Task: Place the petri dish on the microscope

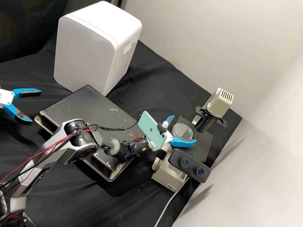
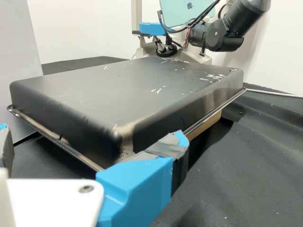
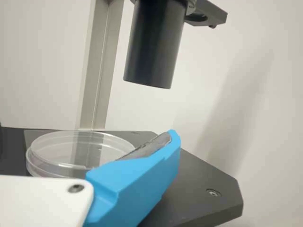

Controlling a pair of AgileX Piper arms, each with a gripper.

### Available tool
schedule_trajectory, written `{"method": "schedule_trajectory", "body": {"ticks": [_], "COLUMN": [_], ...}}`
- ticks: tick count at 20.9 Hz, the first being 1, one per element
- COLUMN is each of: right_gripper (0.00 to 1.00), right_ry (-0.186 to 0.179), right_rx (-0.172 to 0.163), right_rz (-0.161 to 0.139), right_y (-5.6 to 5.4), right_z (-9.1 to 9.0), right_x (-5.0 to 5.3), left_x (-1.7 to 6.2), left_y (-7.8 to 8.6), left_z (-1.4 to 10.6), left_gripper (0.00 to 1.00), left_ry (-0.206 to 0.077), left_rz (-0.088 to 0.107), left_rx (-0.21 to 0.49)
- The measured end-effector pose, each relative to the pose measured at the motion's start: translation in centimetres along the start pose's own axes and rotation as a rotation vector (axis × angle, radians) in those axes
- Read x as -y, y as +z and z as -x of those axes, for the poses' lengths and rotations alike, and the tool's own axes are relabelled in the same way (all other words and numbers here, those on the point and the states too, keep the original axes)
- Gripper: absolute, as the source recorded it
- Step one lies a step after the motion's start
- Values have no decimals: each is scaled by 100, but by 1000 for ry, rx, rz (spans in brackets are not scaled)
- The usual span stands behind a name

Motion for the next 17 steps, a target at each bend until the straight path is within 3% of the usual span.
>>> {"method": "schedule_trajectory", "body": {"ticks": [2,6,8,13,17], "right_gripper": [100,100,100,100,100], "right_ry": [-2,-11,-44,-59,-81], "right_rx": [1,18,36,40,35], "right_rz": [1,-63,-84,-126,-124], "right_y": [7,34,51,25,-12], "right_z": [27,147,221,363,458], "right_x": [-22,-95,-100,-192,-235], "left_x": [0,0,0,0,0], "left_y": [0,0,0,0,0], "left_z": [0,0,0,0,0], "left_gripper": [100,100,100,100,100], "left_ry": [0,0,0,0,0], "left_rz": [0,-2,-2,-2,-2], "left_rx": [0,-1,-1,-1,-1]}}
